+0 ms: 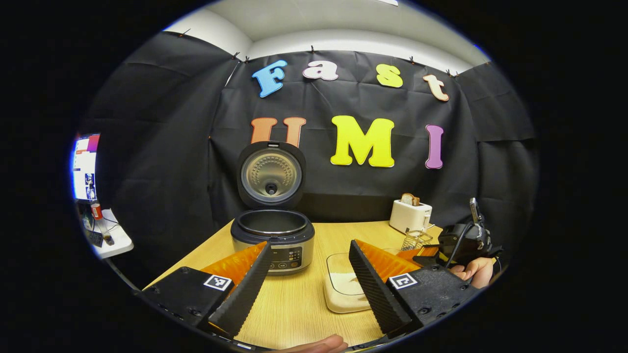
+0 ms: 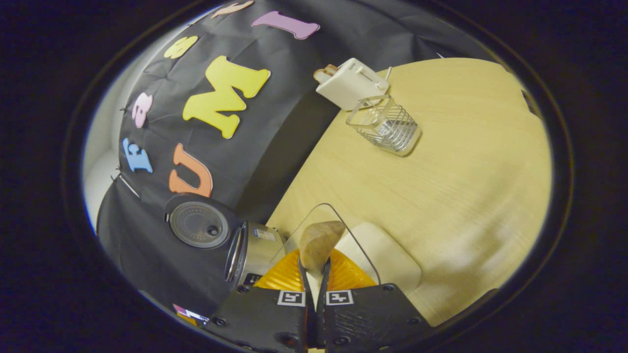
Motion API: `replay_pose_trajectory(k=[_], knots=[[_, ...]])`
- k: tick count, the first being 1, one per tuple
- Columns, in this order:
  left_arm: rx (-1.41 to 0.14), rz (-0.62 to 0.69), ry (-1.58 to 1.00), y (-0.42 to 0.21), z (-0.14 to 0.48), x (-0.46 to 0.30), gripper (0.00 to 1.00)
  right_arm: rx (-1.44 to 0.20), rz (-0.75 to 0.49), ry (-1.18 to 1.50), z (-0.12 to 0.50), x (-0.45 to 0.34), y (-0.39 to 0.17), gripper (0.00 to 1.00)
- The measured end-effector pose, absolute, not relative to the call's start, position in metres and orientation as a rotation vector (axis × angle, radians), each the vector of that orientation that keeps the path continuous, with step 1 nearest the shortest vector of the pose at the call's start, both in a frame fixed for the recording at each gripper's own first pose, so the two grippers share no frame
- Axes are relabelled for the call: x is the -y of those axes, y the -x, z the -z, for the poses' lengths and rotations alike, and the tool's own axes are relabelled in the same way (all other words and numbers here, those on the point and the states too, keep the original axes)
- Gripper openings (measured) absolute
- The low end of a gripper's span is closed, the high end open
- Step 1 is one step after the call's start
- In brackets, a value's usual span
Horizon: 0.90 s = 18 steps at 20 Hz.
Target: Close the left gripper, press the button to open the rice cooker; take a wooden spoon from the chopstick holder with the right hand, scoop a spoonful of rice and pour it into the rice cooker, then put the wooden spoon back into the chopstick holder.
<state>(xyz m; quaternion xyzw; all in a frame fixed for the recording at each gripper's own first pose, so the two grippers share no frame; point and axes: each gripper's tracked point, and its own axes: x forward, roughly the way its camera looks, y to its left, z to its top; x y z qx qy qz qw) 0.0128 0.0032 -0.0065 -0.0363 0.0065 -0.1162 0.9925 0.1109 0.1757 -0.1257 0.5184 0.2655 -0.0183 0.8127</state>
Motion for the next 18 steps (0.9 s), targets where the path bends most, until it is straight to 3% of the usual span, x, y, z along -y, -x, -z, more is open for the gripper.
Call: replay_pose_trajectory(k=[18], knots=[[-0.034, 0.187, 0.104, -0.02, 0.014, -0.025, 1.0, -0.603, -0.136, -1.7, 0.108, -0.153, -0.108, 0.01]])
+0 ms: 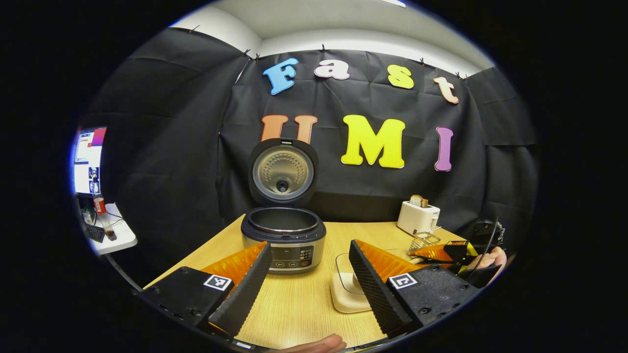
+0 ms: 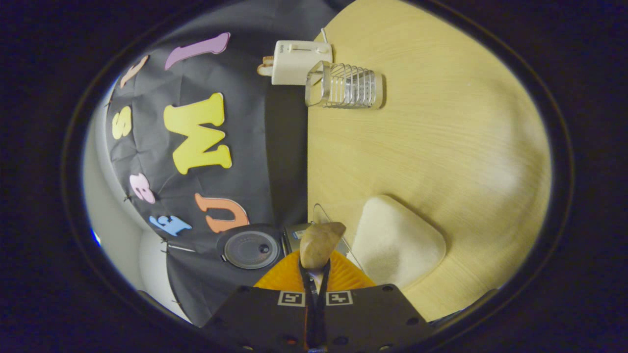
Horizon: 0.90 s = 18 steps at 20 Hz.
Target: Close the left gripper, press the button to open the rice cooker; take a wooden spoon from the chopstick holder with the right hand, scoop a spoonful of rice and pour it into the rice cooker, then put the wooden spoon back into the chopstick holder.
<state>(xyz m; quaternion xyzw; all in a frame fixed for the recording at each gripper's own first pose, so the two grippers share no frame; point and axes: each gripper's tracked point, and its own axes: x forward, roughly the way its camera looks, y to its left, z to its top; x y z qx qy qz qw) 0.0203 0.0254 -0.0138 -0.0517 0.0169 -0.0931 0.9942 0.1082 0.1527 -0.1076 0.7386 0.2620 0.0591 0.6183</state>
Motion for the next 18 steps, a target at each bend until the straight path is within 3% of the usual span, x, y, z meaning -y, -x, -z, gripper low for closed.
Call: replay_pose_trajectory(k=[5, 10, 11, 12, 18], knots=[[-0.035, 0.184, 0.097, -0.021, 0.014, -0.027, 1.0, -0.556, -0.23, -1.884, 0.082, -0.132, -0.109, 0.0], [-0.036, 0.19, 0.079, -0.019, 0.014, -0.025, 1.0, -0.526, -0.248, -1.885, 0.061, -0.128, -0.111, 0.01], [-0.034, 0.185, 0.07, -0.02, 0.015, -0.028, 0.94, -0.519, -0.256, -1.88, 0.055, -0.13, -0.114, 0.01], [-0.032, 0.173, 0.061, -0.02, 0.015, -0.034, 1.0, -0.513, -0.266, -1.872, 0.047, -0.135, -0.116, 0.0], [-0.045, 0.106, 0.035, -0.022, 0.023, -0.073, 1.0, -0.526, -0.306, -1.817, 0.003, -0.175, -0.148, 0.0]])
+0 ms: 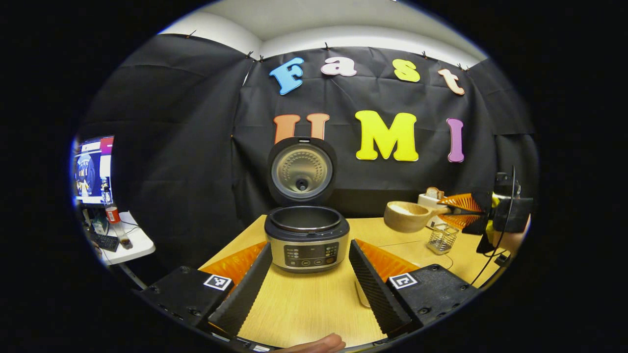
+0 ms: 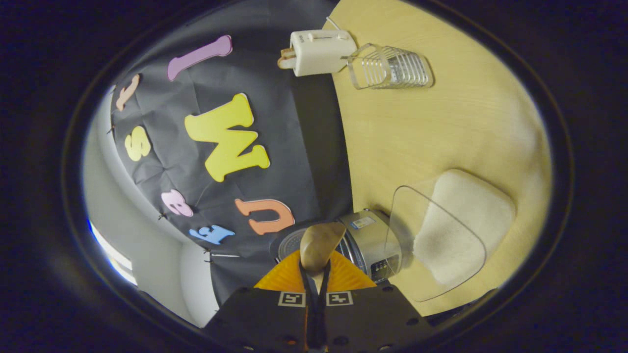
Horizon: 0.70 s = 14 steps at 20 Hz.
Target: Close the left gripper, press the button to open the rice cooker; take a wooden spoon from the chopstick holder with the right hand, scoop a spoonful of rice and pour it into the rice cooker, then put the wooden spoon back into the chopstick holder.
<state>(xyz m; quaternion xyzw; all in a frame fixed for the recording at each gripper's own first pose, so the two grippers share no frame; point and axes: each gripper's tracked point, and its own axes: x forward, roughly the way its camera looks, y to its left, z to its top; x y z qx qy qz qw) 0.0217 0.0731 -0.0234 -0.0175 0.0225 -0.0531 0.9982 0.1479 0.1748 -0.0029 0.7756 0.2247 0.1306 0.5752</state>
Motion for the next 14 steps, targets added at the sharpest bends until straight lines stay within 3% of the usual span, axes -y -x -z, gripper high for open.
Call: replay_pose_trajectory(k=[4, 5, 6, 14], knots=[[-0.047, 0.096, 0.051, -0.021, 0.027, -0.096, 1.0, -0.522, -0.274, -1.728, -0.026, -0.204, -0.176, 0.0], [-0.05, 0.094, 0.07, -0.021, 0.028, -0.1, 0.94, -0.521, -0.264, -1.705, -0.033, -0.212, -0.184, 0.0], [-0.051, 0.101, 0.086, -0.022, 0.029, -0.103, 1.0, -0.526, -0.257, -1.682, -0.042, -0.222, -0.192, 0.0], [-0.08, 0.07, 0.039, -0.025, 0.041, -0.115, 1.0, -0.493, -0.15, -1.367, -0.091, -0.293, -0.271, 0.01]])
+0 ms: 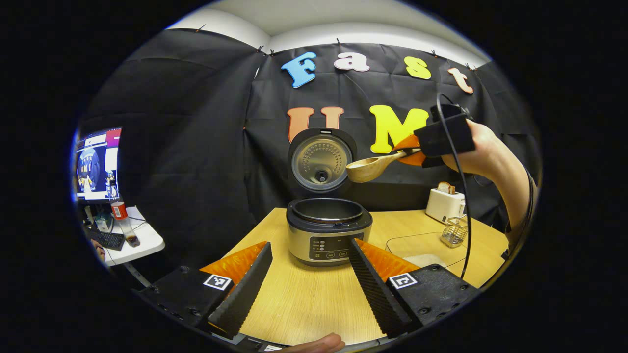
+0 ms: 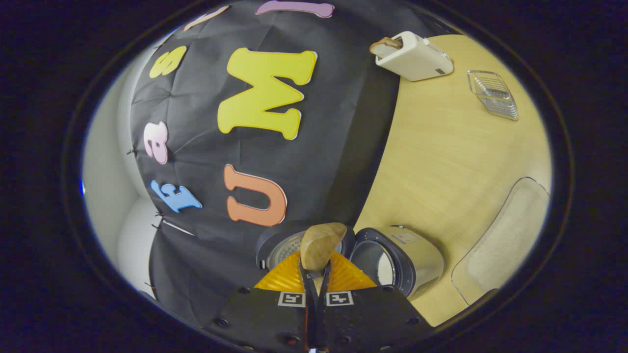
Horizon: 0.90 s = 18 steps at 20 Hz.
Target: Close the left gripper, press the button to open the rice cooker; take a wooden spoon from the chopstick holder with the right hand, scoop a spoonful of rice and pour it into the rice cooker, then put the wooden spoon back into the chopstick holder.
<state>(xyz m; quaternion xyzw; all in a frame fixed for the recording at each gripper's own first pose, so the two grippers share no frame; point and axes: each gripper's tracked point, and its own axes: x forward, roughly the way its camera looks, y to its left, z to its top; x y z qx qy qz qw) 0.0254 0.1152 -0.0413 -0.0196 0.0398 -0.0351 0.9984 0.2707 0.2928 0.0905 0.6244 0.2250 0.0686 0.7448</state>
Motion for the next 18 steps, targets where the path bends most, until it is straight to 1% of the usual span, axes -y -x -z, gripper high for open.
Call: replay_pose_trajectory(k=[5, 8, 9, 10, 11, 14, 18], knots=[[-0.073, 0.078, 0.034, -0.025, 0.04, -0.11, 1.0, -0.496, -0.044, -1.194, -0.068, -0.314, -0.311, 0.01], [-0.08, 0.068, 0.053, -0.026, 0.042, -0.115, 1.0, -0.49, -0.016, -1.086, -0.068, -0.332, -0.327, 0.0], [-0.085, 0.065, 0.058, -0.026, 0.043, -0.116, 1.0, -0.487, -0.013, -1.044, -0.067, -0.339, -0.33, 0.01], [-0.085, 0.066, 0.058, -0.026, 0.044, -0.116, 1.0, -0.478, -0.011, -1.005, -0.067, -0.344, -0.332, 0.03], [-0.085, 0.065, 0.057, -0.026, 0.044, -0.117, 1.0, -0.471, -0.018, -0.966, -0.069, -0.351, -0.335, 0.01], [-0.093, 0.06, 0.063, -0.029, 0.049, -0.124, 1.0, -0.454, -0.042, -0.875, -0.074, -0.372, -0.34, 0.0], [-0.126, -0.001, 0.079, -0.03, 0.058, -0.145, 1.0, -0.451, -0.085, -0.707, -0.073, -0.398, -0.34, 0.0]])
